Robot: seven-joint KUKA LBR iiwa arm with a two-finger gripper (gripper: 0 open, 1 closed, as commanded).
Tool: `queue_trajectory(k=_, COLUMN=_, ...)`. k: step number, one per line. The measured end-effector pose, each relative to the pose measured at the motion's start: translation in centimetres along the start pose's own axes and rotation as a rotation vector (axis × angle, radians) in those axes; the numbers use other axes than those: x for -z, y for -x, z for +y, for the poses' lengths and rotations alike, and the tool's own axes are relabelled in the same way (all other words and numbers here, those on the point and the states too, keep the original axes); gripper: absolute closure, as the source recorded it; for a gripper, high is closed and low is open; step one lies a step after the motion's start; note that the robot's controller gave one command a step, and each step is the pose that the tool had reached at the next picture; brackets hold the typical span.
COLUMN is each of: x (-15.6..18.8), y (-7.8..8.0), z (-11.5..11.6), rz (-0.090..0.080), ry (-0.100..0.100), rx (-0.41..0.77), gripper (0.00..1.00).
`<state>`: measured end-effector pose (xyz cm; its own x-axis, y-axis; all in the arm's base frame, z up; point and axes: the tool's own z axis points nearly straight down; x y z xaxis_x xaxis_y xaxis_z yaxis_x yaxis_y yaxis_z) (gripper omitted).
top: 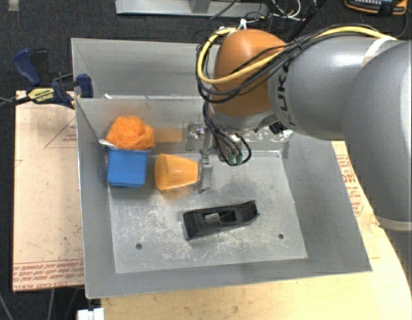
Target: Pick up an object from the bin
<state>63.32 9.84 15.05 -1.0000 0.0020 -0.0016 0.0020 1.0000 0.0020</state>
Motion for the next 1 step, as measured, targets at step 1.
queue_trajectory(k=1, x=-2.45, y=-1.18, z=0.77, rz=-0.011, ry=0.0, rx=0.041, gripper=0.0)
